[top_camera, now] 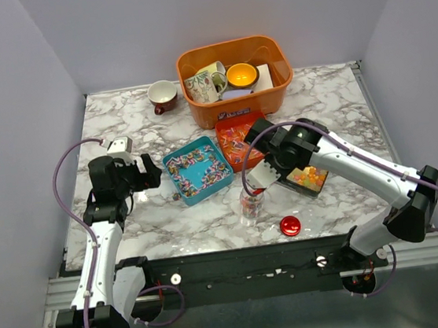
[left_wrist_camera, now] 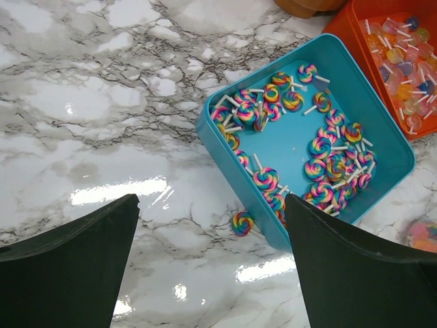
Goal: Pack the candies
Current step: Place the fake candies in the packing bottle, then adjust the spatula.
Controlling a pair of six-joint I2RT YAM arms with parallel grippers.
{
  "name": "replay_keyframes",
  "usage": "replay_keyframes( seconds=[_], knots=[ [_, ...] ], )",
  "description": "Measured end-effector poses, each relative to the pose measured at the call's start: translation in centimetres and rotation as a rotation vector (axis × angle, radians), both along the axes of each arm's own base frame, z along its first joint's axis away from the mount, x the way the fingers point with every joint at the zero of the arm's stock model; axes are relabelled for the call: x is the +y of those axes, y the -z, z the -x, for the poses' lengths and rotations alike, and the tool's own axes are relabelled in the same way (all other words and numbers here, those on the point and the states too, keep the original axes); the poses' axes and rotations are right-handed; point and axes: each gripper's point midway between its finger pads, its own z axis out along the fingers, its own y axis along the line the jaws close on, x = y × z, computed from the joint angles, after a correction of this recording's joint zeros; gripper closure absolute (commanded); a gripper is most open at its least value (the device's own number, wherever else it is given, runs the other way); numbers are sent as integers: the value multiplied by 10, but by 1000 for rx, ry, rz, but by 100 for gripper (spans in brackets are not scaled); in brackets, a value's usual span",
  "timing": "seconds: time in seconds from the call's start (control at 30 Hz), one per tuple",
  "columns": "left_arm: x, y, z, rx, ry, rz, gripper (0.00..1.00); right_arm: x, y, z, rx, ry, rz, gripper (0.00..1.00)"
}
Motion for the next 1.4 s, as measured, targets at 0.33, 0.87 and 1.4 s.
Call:
replay_keyframes(
  seconds=[0.33,0.87,1.4],
  knots=[
    [-6,-2,-1,0,24,30,1,0,-17,-6,-56,-7,5,99],
    [-152,-92,30,-112,714,512,96,44,-13,-9,103,270,-382,99],
    [-193,-92,8,-12,854,590,96,116,-56,-25,184,252,-664,99]
  ],
)
